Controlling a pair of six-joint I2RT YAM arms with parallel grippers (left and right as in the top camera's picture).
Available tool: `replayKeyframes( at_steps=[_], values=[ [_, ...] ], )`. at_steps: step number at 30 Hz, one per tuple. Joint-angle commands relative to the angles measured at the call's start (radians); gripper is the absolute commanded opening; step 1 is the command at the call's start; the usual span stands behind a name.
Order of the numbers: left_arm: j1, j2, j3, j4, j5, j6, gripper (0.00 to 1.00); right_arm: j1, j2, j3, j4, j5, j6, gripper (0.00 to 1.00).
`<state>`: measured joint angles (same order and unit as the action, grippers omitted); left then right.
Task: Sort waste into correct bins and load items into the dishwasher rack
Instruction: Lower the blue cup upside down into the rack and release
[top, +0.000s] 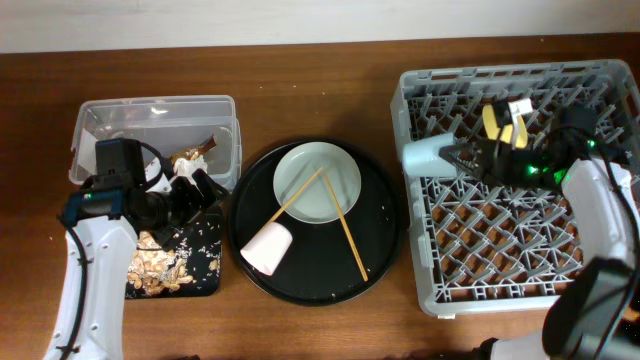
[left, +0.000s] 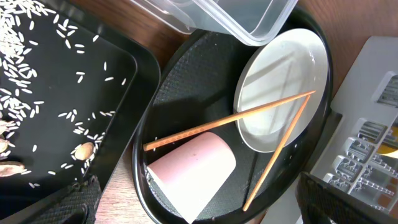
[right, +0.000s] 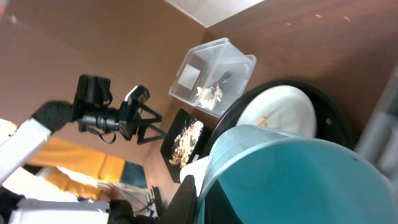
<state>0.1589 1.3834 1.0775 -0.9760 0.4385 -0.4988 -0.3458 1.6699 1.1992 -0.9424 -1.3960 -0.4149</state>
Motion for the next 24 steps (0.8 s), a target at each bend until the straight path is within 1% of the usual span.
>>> replayKeyframes(
  at_steps=[1, 7, 10, 11, 16, 21, 24],
  values=[
    [0.005, -0.021, 0.016, 0.002, 0.010, -0.009, 0.99, -0.074, 0.072, -0.019, 0.004, -0.088, -0.069, 0.04],
    [0.005, -0.021, 0.016, 0.002, 0.010, -0.009, 0.99, -0.121, 0.190, -0.021, 0.008, -0.078, -0.078, 0.04],
    [0.005, -0.021, 0.016, 0.002, 0.010, -0.009, 0.99, -0.120, 0.203, -0.021, 0.007, 0.062, -0.069, 0.04],
    [0.005, -0.021, 0.016, 0.002, 0.010, -0.009, 0.99, -0.120, 0.203, -0.021, 0.008, 0.113, -0.037, 0.04],
    [0.005, -0.021, 0.016, 0.002, 0.010, -0.009, 0.99, -0.120, 0.203, -0.021, 0.007, 0.184, 0.042, 0.04],
    [0.005, -0.021, 0.016, 0.002, 0.010, -0.009, 0.99, -0.121, 0.203, -0.021, 0.006, 0.400, 0.180, 0.04],
    [0.005, -0.021, 0.016, 0.002, 0.010, -0.009, 0.99, -0.121, 0.199, -0.019, -0.014, 0.495, 0.217, 0.04]
  ],
)
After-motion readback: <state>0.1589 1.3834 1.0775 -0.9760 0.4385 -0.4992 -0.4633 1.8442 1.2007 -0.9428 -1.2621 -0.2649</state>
